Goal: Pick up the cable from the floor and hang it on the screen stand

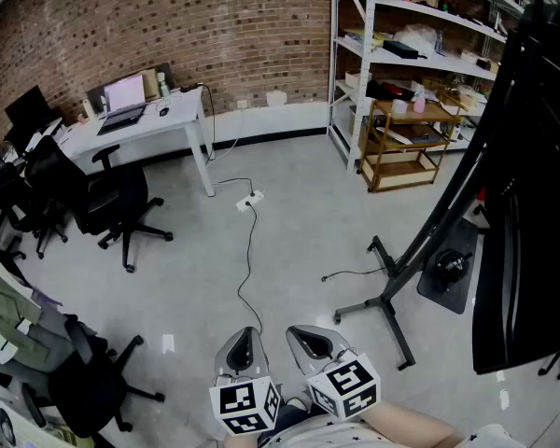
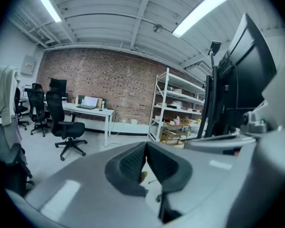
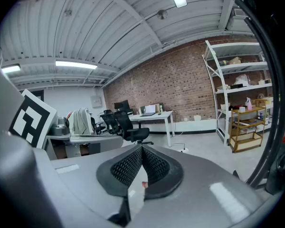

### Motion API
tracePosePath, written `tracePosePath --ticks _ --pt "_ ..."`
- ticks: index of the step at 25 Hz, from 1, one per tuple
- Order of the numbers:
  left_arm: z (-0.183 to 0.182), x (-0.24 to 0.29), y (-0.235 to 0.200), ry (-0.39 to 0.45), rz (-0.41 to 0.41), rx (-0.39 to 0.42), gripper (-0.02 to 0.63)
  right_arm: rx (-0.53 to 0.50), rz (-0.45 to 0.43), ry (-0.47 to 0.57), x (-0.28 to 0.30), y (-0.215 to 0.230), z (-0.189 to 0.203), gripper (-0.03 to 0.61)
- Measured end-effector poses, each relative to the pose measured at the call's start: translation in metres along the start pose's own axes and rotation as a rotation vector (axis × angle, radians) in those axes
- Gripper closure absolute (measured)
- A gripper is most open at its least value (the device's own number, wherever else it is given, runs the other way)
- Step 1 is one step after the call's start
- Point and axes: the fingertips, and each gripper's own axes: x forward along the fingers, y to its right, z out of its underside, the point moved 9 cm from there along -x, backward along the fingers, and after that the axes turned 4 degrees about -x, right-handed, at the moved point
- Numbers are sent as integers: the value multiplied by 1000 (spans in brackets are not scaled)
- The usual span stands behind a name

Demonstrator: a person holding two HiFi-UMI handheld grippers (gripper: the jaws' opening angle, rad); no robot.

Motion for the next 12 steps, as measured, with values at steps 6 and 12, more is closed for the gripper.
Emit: tracePosePath --ticks 6,12 --pt "2 34 -21 -38 -1 2 606 26 -6 -30 39 18 5 580" --pt "-10 114 -47 -65 -13 -9 606 60 11 -27 105 73 -3 580"
